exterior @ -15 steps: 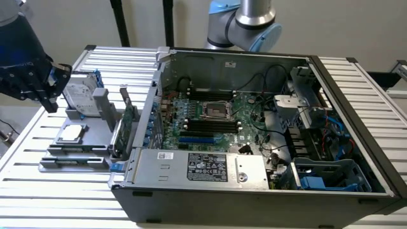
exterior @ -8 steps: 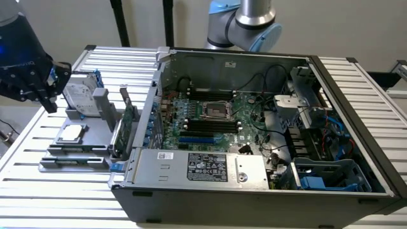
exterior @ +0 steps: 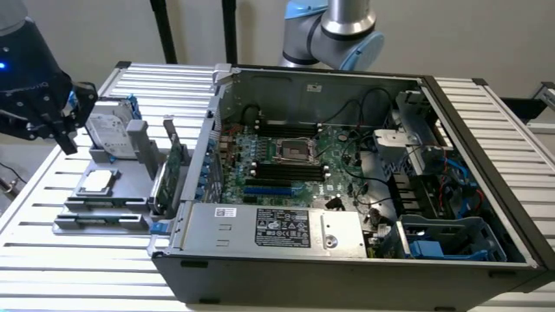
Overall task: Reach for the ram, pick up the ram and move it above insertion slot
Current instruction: 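Pick up the ram and move it above insertion slot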
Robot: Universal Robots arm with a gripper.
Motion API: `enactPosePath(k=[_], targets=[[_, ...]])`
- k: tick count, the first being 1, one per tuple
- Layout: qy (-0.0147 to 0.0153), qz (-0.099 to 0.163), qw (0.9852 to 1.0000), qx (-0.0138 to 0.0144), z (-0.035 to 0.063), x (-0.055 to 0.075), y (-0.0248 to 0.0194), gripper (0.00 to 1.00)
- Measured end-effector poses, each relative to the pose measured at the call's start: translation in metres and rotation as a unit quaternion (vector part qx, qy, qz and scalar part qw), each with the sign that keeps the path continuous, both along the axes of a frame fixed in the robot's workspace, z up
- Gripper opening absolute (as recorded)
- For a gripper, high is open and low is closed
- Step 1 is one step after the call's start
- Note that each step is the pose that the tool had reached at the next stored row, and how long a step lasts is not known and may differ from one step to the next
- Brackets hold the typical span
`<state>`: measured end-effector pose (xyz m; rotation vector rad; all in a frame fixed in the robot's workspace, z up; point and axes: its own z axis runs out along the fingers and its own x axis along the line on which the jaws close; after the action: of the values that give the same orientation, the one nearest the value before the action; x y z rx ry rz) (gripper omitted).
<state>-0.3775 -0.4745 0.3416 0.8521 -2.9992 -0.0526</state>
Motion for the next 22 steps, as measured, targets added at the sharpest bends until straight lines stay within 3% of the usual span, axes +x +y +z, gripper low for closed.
enactPosePath(k=[6, 11, 17, 22], targets=[[0.0000, 0.055, 0.9985, 0.0000, 0.0000, 0.0000, 0.0000, 0.11], [0.0000, 0.100, 0.9950, 0.0000, 0.0000, 0.0000, 0.0000, 0.11], [0.0000, 0.154, 0.9880, 0.0000, -0.0001, 0.0000, 0.0000, 0.11], [0.0000, 0.199, 0.9801, 0.0000, -0.0001, 0.0000, 0.0000, 0.11]])
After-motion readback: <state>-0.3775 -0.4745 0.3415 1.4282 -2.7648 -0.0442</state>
